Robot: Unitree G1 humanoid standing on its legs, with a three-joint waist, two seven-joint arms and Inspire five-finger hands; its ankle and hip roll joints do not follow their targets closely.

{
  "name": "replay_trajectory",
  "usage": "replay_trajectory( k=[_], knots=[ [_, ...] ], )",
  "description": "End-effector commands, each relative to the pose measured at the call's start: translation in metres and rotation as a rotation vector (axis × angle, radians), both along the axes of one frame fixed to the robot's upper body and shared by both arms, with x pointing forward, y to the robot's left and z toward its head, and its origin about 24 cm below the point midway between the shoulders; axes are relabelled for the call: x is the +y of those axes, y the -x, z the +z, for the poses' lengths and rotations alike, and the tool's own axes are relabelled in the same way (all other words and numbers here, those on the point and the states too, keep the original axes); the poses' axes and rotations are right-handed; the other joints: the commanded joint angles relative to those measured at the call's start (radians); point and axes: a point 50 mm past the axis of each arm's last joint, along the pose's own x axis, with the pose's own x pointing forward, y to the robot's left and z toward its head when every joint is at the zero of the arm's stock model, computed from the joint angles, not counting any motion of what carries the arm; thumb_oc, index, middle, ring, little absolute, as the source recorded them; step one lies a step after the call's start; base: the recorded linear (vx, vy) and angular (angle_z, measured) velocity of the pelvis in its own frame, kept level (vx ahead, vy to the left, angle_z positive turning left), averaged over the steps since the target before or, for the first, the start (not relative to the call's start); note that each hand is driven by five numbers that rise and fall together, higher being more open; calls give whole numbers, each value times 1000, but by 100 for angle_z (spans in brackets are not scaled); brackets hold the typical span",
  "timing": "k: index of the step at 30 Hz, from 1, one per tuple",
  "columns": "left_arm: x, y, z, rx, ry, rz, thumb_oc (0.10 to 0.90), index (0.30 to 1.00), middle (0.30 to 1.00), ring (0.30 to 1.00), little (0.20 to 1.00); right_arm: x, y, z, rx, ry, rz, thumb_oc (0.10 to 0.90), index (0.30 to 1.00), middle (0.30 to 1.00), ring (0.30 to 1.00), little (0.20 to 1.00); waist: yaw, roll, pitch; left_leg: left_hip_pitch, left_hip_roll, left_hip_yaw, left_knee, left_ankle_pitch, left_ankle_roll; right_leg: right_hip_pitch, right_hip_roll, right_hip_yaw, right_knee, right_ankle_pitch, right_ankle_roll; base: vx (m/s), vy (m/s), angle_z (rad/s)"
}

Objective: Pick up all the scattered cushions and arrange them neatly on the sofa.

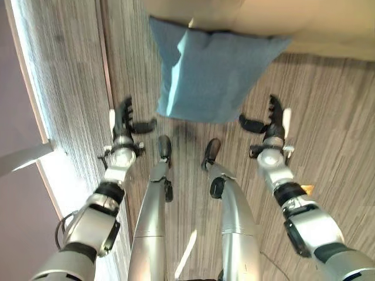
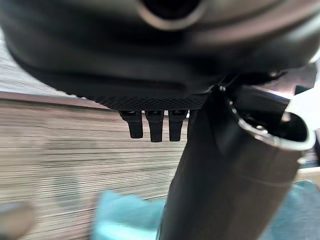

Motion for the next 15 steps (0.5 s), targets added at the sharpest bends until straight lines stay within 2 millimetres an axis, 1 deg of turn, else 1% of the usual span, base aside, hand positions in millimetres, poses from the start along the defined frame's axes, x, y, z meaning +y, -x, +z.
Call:
replay_trajectory(
  k=[1, 2, 3, 5, 6, 8, 9, 10, 11, 13, 14, 15],
  knots=[
    [18, 10, -7, -52, 49, 73, 800, 900, 900, 900, 900, -24, 12, 0, -79, 0, -83, 800, 900, 900, 900, 900, -14, 47, -136, -80, 10, -43, 78, -162, -8, -49, -18, 45, -35, -48, 104, 0, 0, 0],
    [19, 10, -7, -53, 50, 73, 800, 900, 900, 900, 900, -24, 12, 0, -80, 0, -83, 800, 900, 900, 900, 900, -14, 47, -138, -85, 10, -43, 81, -163, -8, -54, -18, 45, -33, -48, 104, 3, -44, -5],
    [18, 7, 9, -88, 14, 68, 800, 900, 900, 900, 900, -25, 10, 11, -106, 15, -88, 800, 900, 900, 900, 900, -18, 50, -139, -124, 6, -46, 100, -167, -6, -95, -17, 52, -15, -49, 105, 15, -60, -5],
    [14, 5, 19, -116, -4, 60, 800, 900, 900, 900, 900, -25, 9, 19, -131, 13, -98, 800, 900, 900, 900, 900, -20, 56, -143, -162, 2, -45, 115, -170, -7, -135, -20, 56, 3, -55, 104, 15, -52, 3],
    [14, 5, 20, -117, -4, 60, 800, 900, 900, 900, 900, -25, 9, 19, -132, 13, -98, 800, 900, 900, 900, 900, -20, 56, -145, -166, 2, -45, 117, -170, -7, -138, -20, 57, 5, -56, 104, 20, -14, 9],
    [12, 3, 32, -151, -1, 55, 800, 900, 900, 900, 900, -24, 6, 29, -147, 18, -91, 800, 900, 900, 900, 900, -20, 57, -147, -202, 0, -45, 135, -173, -6, -177, -20, 62, 24, -57, 104, 38, -25, 6],
    [11, 2, 34, -155, 2, 50, 800, 900, 900, 900, 900, -24, 6, 30, -147, 17, -87, 800, 900, 900, 900, 900, -19, 57, -148, -211, -1, -48, 135, -172, -6, -186, -19, 64, 27, -58, 104, 52, -40, 5],
    [8, 1, 41, -169, -4, 32, 800, 900, 900, 900, 900, -23, 4, 37, -159, 20, -71, 800, 900, 900, 900, 900, -18, 58, -154, -233, -2, -48, 143, -173, -6, -209, -20, 65, 36, -61, 105, 37, -26, 5],
    [9, 1, 41, -170, -4, 32, 800, 900, 900, 900, 900, -23, 3, 38, -160, 20, -70, 800, 900, 900, 900, 900, -18, 57, -155, -237, -2, -48, 145, -173, -6, -213, -20, 66, 38, -61, 105, 36, -21, 5],
    [9, -1, 49, -181, -15, 20, 800, 900, 900, 900, 900, -20, 1, 48, -182, 22, -43, 800, 900, 900, 900, 900, -18, 57, -159, -260, -1, -49, 151, -174, -5, -241, -19, 66, 51, -63, 106, 37, -18, 3],
    [9, -1, 49, -181, -15, 20, 800, 900, 900, 900, 900, -20, 1, 48, -182, 22, -43, 800, 900, 900, 900, 900, -18, 57, -160, -262, -1, -49, 151, -174, -5, -242, -19, 66, 51, -63, 106, 53, -34, 2],
    [7, -2, 57, -198, -16, 2, 800, 900, 900, 900, 900, -18, -1, 55, -187, 29, -11, 800, 900, 900, 900, 900, -17, 54, -161, -279, -1, -51, 153, -175, -5, -257, -19, 67, 53, -65, 108, 61, -44, 1]
  ],
)
